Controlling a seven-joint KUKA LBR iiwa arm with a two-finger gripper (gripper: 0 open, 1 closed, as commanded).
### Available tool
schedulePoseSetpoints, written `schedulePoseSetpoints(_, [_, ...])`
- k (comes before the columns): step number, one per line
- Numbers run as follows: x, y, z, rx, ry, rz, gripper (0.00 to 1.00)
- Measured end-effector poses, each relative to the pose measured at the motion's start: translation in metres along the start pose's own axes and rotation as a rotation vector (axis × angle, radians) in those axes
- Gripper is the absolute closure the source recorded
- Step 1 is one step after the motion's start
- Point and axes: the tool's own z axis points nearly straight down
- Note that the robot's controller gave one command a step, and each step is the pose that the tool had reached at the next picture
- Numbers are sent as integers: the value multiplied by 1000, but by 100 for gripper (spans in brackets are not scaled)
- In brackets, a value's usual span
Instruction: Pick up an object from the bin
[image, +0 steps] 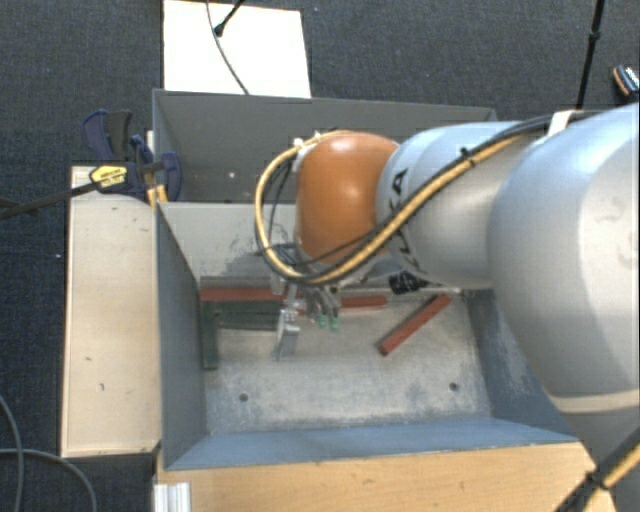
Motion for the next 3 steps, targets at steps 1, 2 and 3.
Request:
schedulePoseSetpoints(1, [-23,-41,67,3,4,-54,0])
schedulePoseSetpoints(2, [-29,-90,63,3,3,45,0])
schedulePoseSetpoints(3, [-29,-87,63,0,2,43,100])
